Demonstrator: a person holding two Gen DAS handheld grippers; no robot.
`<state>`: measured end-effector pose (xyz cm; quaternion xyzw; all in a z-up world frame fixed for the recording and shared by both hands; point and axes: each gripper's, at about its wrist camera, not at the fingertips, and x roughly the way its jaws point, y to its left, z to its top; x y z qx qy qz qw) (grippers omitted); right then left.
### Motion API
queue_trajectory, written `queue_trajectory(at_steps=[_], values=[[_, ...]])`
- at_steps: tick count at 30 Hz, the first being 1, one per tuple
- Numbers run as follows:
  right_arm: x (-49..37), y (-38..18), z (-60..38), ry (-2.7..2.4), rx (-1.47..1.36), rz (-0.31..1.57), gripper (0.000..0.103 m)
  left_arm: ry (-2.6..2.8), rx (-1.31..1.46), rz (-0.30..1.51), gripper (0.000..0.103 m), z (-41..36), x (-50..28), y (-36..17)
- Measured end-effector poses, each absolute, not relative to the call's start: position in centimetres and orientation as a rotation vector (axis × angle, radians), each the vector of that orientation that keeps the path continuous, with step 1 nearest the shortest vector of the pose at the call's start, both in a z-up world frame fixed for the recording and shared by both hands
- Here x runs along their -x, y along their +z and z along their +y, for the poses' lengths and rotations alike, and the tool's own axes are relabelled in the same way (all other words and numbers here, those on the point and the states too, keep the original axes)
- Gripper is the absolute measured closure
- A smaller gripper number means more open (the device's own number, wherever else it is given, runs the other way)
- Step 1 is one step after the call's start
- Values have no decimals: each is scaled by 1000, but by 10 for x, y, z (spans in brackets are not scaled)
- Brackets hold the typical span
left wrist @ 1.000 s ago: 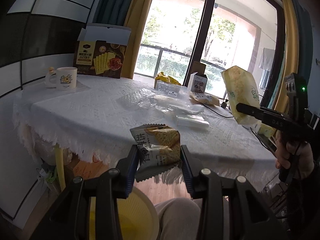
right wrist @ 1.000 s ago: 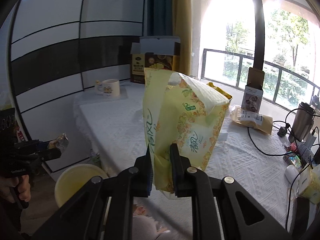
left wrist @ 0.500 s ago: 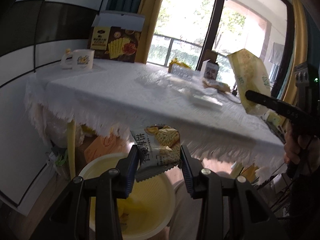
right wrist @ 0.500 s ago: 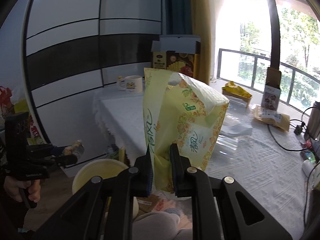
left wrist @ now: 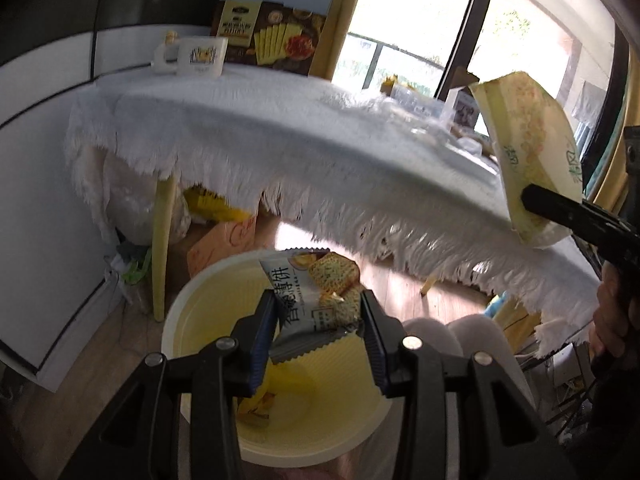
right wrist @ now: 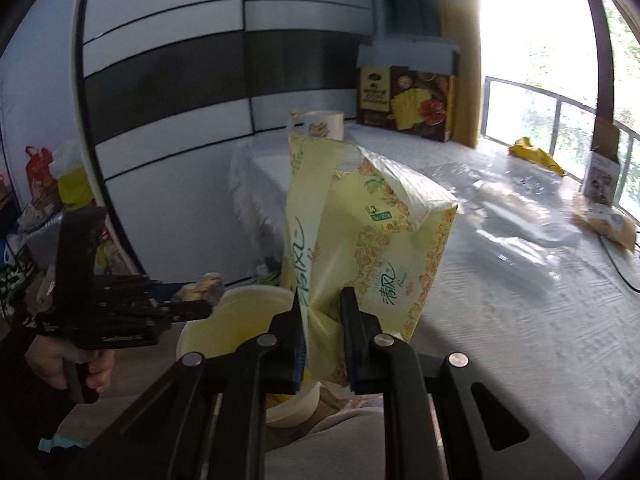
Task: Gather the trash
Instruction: 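Carry the snack packet and tissue pack over the cream bin with both grippers, then open both grippers to drop the packet and tissue pack into the bin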
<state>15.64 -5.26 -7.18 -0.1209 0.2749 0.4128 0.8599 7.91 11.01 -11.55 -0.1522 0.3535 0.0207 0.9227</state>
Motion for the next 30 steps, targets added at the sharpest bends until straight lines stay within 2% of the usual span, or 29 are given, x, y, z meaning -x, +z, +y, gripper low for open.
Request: queue_trajectory(at_steps=[6, 14, 21, 30], values=[[-157, -95, -26, 915, 282, 618, 89, 77, 308, 817, 57, 116, -86, -140], [-167, -116, -6, 935, 304, 659, 89, 98, 264, 882, 39, 116, -90, -157], [-172, -122, 5, 956, 323, 678, 89, 69, 279, 815, 29, 122, -82, -150], [-175, -140, 27, 1018, 338, 723, 87, 114, 239, 744, 26, 143, -59, -123]])
